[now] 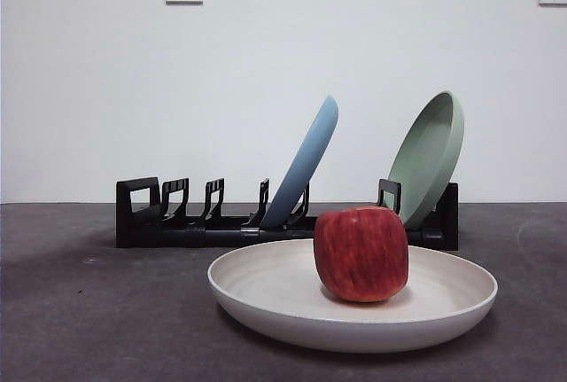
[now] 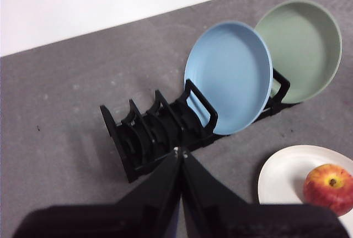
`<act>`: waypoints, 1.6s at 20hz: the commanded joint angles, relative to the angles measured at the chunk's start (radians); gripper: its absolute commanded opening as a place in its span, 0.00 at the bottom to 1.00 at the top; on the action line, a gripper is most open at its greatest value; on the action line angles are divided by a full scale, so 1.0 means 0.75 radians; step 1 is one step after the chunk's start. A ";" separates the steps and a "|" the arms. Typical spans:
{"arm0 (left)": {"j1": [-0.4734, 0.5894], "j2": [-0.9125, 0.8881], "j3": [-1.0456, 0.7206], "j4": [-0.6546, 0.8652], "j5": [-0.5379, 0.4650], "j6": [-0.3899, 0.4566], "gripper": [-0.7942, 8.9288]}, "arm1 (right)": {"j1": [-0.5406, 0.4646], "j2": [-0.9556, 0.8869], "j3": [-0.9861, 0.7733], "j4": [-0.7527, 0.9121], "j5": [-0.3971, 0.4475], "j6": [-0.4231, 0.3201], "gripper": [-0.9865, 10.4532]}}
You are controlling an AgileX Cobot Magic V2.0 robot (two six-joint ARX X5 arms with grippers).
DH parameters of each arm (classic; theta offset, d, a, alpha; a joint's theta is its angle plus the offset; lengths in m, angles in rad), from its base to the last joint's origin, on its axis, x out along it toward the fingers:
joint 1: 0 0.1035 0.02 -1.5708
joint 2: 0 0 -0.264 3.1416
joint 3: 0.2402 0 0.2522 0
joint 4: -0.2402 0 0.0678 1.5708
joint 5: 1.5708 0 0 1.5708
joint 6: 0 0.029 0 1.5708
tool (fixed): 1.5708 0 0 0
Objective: Take the yellow plate from the plate rack,put the plate on the table,take the apple from the table,put the apple in the plate
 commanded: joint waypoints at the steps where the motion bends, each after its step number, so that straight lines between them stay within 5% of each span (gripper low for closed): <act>1: 0.001 -0.096 -0.132 0.093 -0.038 0.008 0.07 | -0.001 -0.065 -0.074 0.005 0.018 -0.011 0.07; 10: 0.001 -0.436 -0.474 0.135 -0.075 -0.056 0.07 | -0.001 -0.267 -0.347 0.032 0.008 0.000 0.07; 25: -0.001 -0.368 -0.479 0.055 -0.069 -0.056 0.08 | -0.001 -0.246 -0.347 0.021 0.003 0.010 0.07; 32: 0.157 -0.637 -0.507 0.109 -0.081 0.078 0.08 | -0.001 -0.246 -0.347 0.021 0.003 0.010 0.07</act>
